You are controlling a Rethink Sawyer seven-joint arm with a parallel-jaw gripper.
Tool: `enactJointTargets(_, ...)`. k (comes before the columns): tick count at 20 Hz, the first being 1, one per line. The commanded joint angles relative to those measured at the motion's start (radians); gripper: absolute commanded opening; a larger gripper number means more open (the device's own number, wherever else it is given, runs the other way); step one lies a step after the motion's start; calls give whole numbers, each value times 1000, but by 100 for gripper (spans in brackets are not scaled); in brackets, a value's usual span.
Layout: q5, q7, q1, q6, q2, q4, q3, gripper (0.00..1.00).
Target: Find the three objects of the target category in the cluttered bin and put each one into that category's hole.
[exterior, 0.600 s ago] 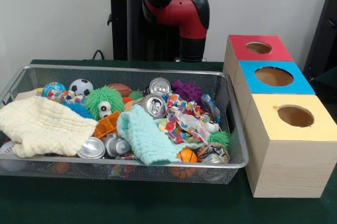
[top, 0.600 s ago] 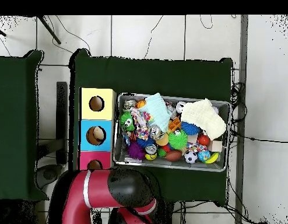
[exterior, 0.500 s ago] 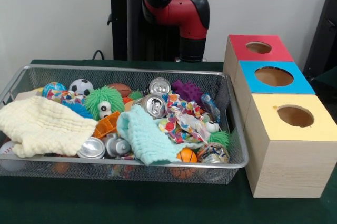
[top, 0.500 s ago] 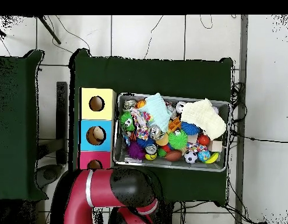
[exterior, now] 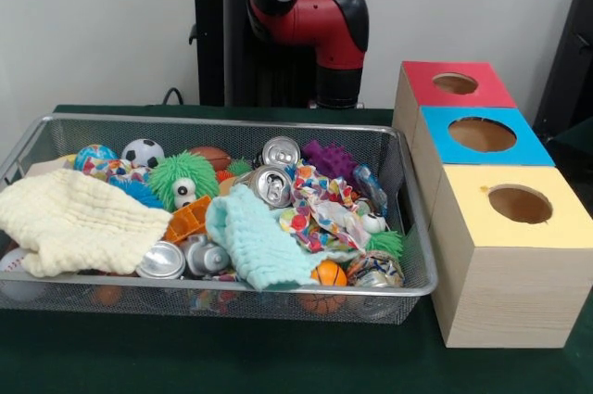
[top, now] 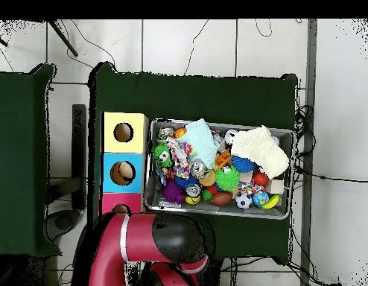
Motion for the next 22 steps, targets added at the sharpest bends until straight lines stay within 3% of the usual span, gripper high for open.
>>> enactJointTargets(1, 61, 284, -124, 87, -17, 81, 43, 100)
enactJointTargets(8, 59, 300, -94, 81, -207, 331, 7, 100)
enactJointTargets(14, 31, 287, -105, 111, -312, 406, -3, 100)
enactJointTargets(22, 63, 234, -104, 207, -467, 495, -11, 100)
